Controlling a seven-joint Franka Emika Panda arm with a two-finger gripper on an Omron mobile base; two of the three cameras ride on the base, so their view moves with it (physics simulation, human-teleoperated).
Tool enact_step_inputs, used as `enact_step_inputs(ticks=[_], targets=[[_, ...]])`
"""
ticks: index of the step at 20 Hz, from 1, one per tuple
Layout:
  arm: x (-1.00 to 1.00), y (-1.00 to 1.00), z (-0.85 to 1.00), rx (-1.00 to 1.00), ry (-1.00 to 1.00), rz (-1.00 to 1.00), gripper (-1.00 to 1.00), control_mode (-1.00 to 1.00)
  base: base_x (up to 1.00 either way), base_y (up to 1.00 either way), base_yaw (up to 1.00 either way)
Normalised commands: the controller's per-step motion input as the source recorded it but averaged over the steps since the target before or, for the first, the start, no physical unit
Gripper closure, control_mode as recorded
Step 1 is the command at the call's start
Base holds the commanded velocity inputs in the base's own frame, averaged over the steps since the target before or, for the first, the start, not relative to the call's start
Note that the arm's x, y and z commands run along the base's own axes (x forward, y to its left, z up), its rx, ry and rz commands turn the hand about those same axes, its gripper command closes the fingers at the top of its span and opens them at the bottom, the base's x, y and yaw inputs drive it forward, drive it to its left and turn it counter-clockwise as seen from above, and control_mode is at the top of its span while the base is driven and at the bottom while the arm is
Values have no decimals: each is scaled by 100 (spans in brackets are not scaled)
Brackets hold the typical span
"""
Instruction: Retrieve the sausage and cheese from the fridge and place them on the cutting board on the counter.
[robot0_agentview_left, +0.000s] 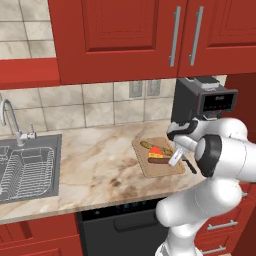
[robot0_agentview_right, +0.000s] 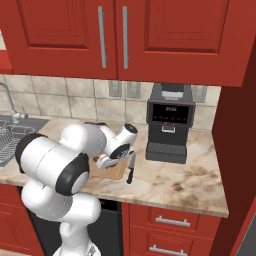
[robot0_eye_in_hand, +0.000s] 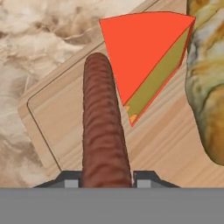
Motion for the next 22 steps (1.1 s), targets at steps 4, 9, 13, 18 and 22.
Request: enact_step_inputs(ticks=[4,9,13,18,22], targets=[[-12,1,-3,0,0,2,-100,-100,0,0,0],[-3,0,0,0,0,0,-100,-100,0,0,0],[-4,0,17,1,0,0,-100,-100,0,0,0],[-31,6,65,1,-12,3,-100,-100,0,0,0],[-62,27,26,-8,-13,0,-100,-100,0,0,0]])
